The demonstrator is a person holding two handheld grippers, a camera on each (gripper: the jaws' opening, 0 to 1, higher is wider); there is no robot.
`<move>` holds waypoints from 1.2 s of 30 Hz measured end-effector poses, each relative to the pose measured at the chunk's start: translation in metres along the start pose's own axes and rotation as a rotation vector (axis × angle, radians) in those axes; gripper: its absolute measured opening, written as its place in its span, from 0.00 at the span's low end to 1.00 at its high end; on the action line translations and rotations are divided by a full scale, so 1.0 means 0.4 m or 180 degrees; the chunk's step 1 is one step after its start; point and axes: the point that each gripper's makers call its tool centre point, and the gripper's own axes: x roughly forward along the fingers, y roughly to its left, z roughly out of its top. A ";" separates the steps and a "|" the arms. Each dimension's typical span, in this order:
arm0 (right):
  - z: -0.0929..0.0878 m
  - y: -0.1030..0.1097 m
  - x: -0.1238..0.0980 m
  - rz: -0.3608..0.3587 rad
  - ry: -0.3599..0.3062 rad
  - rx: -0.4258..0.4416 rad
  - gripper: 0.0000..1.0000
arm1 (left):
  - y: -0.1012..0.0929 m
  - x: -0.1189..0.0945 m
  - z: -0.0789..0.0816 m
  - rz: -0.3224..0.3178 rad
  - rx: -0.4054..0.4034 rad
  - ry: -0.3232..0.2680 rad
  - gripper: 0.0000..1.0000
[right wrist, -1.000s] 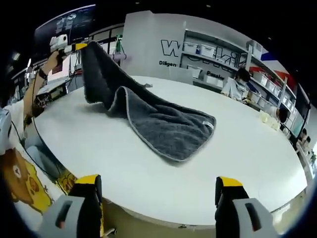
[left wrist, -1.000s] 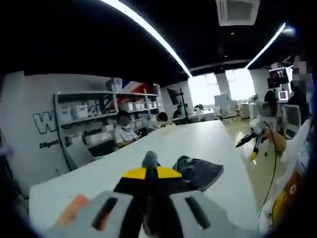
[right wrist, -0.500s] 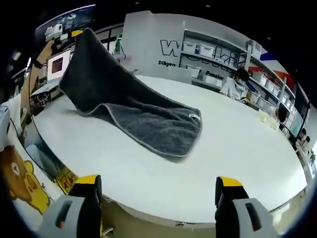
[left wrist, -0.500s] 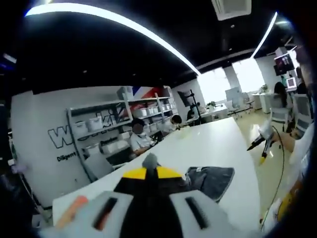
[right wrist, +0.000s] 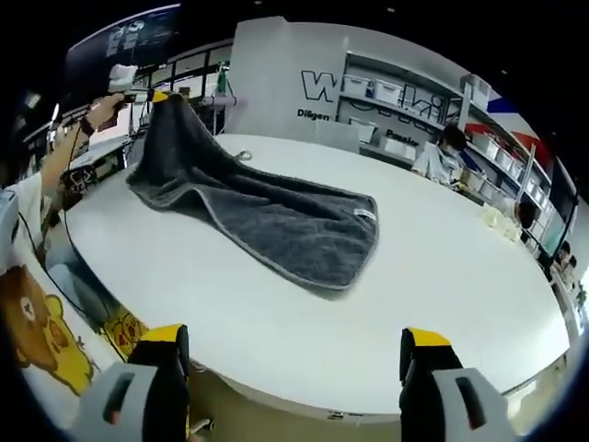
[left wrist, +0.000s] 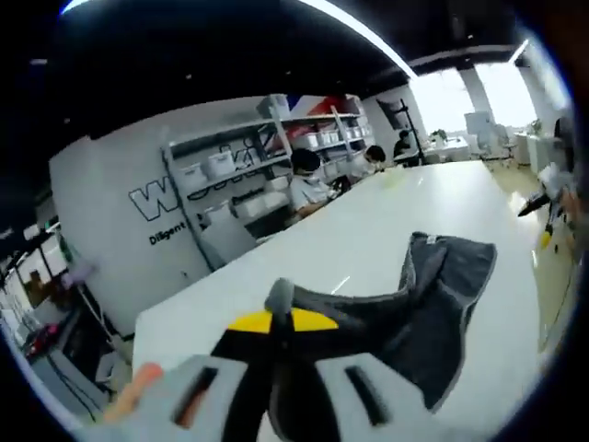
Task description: Fold the towel on the table until its edges align and the towel forms a compact rectangular stack.
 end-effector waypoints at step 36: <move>-0.022 0.018 0.024 0.0049 0.0134 -0.0051 0.99 | -0.039 0.052 -0.160 -0.0039 -0.0077 -0.0226 0.71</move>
